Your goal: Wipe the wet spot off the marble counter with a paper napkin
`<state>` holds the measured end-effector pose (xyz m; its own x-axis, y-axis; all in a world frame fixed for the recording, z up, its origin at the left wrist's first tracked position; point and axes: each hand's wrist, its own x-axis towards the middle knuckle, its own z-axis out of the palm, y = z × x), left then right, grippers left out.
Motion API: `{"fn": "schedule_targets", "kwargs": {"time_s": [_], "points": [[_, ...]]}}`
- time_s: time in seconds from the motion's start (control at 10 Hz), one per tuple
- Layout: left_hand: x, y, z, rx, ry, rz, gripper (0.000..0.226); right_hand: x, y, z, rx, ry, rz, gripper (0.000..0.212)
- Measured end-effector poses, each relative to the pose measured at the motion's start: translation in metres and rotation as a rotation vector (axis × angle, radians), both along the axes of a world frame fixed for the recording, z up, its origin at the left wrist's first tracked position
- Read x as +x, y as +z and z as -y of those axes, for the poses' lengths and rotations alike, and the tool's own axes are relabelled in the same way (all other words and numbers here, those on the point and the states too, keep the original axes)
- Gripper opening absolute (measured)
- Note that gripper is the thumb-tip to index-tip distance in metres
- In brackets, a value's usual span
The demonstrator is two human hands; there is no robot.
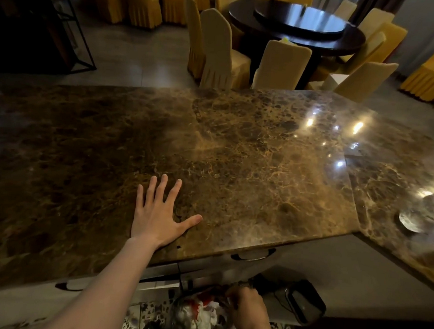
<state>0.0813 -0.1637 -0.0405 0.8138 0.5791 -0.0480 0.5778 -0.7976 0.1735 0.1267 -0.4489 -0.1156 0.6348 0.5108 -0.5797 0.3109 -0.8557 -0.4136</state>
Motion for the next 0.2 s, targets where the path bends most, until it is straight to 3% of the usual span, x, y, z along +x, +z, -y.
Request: {"fn": "schedule_targets", "kwargs": {"time_s": [0.1, 0.2], "points": [[0.000, 0.000, -0.001, 0.012, -0.002, -0.027, 0.114, 0.015, 0.007, 0.004, -0.019, 0.047, 0.166, 0.033], [0.000, 0.001, 0.000, -0.002, 0.012, -0.010, 0.113, 0.024, 0.025, 0.001, 0.142, 0.103, 0.375, 0.051]]}}
